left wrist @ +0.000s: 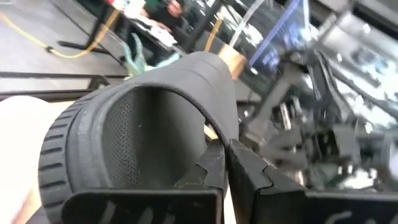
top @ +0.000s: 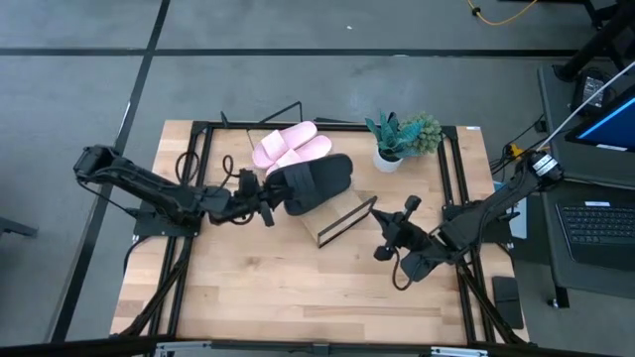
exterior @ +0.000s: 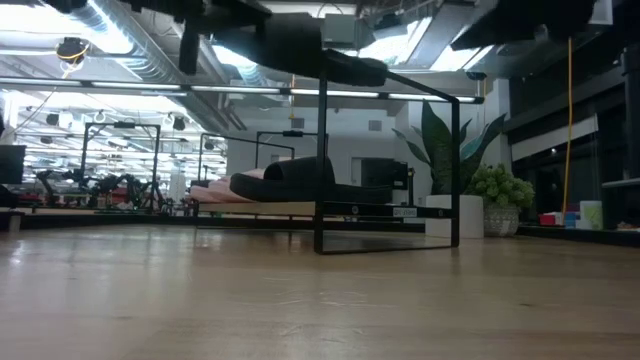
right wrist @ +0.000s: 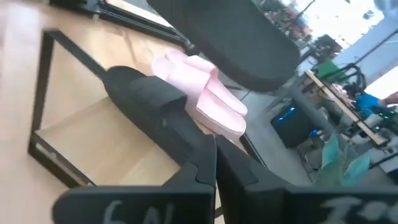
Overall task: Pick and place slides into the shelf
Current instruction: Put the black slides on the shelf
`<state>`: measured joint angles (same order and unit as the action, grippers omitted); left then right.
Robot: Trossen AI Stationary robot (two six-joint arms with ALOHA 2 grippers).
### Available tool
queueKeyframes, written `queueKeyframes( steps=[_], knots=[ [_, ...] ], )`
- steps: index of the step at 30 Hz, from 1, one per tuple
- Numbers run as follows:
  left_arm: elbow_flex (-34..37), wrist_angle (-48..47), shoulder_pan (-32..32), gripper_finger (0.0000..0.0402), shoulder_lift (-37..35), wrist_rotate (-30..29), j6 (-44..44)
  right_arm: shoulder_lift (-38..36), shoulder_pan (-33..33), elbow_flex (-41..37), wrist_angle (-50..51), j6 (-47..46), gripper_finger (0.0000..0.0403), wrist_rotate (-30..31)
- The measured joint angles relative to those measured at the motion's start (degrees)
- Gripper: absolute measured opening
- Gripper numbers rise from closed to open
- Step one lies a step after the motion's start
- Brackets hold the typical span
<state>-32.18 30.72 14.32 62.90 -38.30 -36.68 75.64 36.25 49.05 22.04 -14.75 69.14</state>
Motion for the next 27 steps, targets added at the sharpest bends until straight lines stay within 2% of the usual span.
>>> queueKeyframes(
  steps=[4, 8, 13, 20, 24, 27],
  knots=[
    [1.02, 5.04, 2.15, 0.0, 3.68, -5.93, -0.73, -0.01, -1.76, -2.79, -9.34, 7.01, 0.0002, 3.78],
    [-0.15, 9.86, 2.88, 0.0, 10.51, -7.88, -2.21, 0.02, -3.54, -4.35, -15.01, 10.46, 0.0002, 3.86],
    [-1.46, 15.3, 2.81, 0.0, 17.15, -8.82, -3.7, 0.04, -4.28, -5.26, -14.65, 12.53, 0.0002, 3.91],
    [-1.67, 19.58, 4.39, 0.0, 21.17, -12.52, -8.53, 0.02, -4.26, -5.23, -14.51, 13.48, 0.0002, 3.71],
    [-1.65, 19.75, 6.01, 0.0, 24.35, -15.44, -14.1, 0.02, -4.26, -5.23, -14.09, 11.97, 0.0002, 0.85],
    [-2.41, 21.42, 7.17, 0.0, 26.18, -16.8, -14.01, 0.02, -4.16, -5.23, -13.44, 10.02, 0.0002, -0.85]
  ],
)
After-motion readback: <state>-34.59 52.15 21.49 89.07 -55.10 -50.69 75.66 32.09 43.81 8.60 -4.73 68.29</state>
